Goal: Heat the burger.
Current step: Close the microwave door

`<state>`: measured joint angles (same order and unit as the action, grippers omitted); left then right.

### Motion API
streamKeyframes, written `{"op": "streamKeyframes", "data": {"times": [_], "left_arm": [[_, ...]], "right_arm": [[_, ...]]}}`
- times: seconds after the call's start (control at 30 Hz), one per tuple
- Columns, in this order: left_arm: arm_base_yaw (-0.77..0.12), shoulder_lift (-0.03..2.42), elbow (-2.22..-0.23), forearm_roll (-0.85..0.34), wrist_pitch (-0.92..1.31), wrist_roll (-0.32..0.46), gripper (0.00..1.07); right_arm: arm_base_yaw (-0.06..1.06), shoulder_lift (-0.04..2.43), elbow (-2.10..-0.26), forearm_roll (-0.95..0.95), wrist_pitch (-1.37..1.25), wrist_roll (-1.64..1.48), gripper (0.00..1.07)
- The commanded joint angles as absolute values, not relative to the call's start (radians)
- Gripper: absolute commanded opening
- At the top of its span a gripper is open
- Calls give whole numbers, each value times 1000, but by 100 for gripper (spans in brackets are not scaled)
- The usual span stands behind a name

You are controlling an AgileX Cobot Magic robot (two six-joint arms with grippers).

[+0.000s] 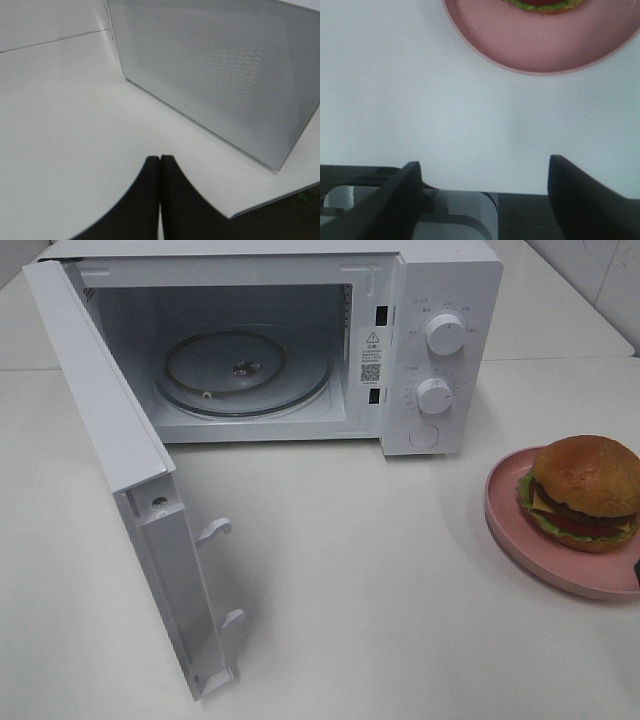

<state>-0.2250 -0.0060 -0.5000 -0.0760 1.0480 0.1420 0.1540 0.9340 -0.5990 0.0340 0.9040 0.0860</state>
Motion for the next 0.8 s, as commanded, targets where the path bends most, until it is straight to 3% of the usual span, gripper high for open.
{"op": "streamKeyframes", "data": {"times": [0.03,0.33,0.8], "left_arm": [[-222,-25,-496,-85,1034,140,0],[-222,-25,-496,-85,1034,140,0],[-222,-24,-496,-94,1033,141,0]], "right_arm": [[152,752,-581,43,1018,31,68],[152,367,-523,76,1035,-23,64],[152,-22,-499,123,1006,-102,61]]}}
